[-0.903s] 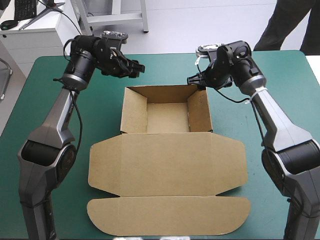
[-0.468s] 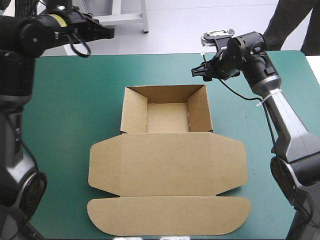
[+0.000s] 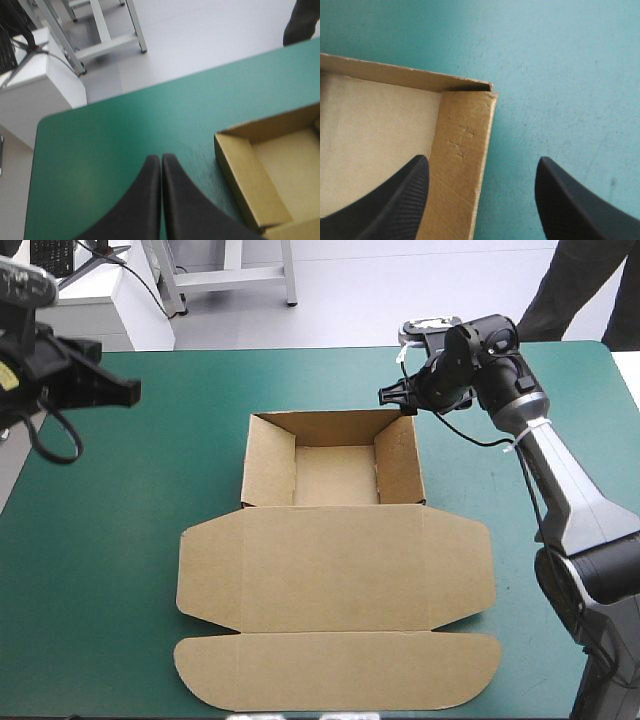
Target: Fold the box
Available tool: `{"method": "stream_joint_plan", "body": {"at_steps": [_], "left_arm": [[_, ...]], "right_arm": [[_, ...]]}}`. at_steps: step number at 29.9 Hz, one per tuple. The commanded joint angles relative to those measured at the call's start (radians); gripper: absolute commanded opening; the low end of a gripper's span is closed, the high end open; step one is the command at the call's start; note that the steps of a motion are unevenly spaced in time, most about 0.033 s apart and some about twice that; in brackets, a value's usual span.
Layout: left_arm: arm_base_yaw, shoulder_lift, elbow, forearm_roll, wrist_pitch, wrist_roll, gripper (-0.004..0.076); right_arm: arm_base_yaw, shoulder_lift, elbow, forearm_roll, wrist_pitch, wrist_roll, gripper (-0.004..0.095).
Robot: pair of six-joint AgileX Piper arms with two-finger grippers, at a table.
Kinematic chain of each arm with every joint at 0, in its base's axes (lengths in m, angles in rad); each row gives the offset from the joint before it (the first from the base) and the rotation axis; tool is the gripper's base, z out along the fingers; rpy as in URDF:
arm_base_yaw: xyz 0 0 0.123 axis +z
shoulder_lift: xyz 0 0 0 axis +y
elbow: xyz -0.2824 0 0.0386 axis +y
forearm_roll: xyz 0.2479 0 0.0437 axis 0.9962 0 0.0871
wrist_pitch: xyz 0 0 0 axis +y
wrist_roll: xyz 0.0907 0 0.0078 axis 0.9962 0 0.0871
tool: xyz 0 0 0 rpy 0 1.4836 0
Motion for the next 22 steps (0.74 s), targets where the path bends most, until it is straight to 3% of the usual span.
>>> {"method": "stream_joint_plan", "body": {"at_steps": [1, 8, 15, 22], "left_arm": [[-0.004, -0.154, 0.226, 0.009, -0.002, 0.002, -0.001], [-0.004, -0.441, 0.732, 0.002, -0.177, 0.002, -0.001], [-0.004, -0.696, 1.106, 0.002, -0.21, -0.03, -0.001], [-0.004, -0.864, 1.32, 0.002, -0.21, -0.098, -0.001]], "right_arm": [[-0.004, -0.029, 0.008, -0.001, 0.009, 0.001, 0.0576], [-0.004, 0.042, 0.027, 0.048, 0.009, 0.001, 0.0576], [-0.004, 0.11, 0.033, 0.051, 0.009, 0.001, 0.0576], [-0.004, 0.118, 0.081, 0.119, 0.009, 0.007, 0.0576]]}}
